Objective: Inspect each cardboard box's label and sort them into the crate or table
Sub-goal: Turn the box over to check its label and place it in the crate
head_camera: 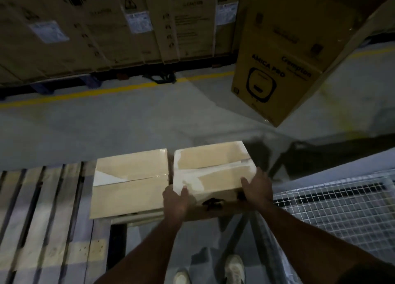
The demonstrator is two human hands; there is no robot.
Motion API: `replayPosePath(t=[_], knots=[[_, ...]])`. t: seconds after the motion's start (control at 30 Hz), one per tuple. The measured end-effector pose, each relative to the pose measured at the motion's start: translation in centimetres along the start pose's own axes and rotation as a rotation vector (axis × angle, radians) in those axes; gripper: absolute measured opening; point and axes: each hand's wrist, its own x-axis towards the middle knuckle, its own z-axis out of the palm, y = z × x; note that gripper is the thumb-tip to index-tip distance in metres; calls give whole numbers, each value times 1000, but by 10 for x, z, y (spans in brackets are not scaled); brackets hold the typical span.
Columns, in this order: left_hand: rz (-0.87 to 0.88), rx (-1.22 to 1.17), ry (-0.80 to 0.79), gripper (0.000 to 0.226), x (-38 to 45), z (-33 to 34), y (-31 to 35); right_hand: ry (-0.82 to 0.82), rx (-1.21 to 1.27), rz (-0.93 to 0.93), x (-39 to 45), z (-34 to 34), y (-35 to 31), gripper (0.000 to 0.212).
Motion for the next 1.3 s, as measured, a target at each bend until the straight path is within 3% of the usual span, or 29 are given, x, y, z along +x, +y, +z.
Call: replayPosePath(t=[0.1,0.37,0.5,0.63,0.73,1.17,1.3], knots=[[13,34,-32,62,-1,-12,2,30,40,31,-23,-36,-14,72],[135,-32,-119,38,-112,-100,78,128,214,20,-143,-120,-18,73],[233,19,-91,57,-167,-142,101,212,330,-10,-216,-149,-20,76],[384,103,-92,46,-208,-169,101,307,404,-42,-277,-175,-13,77],[439,122,-58,50,-236,-184,97,368,467,-52,-318,-192,-6,76],[728,-52,-48,33,-421,-218,71,845,558,-91,-511,-222,67,65],[790,-70,-107,51,-483,-214,47,1068,549,-97,-584,-229,107,60]])
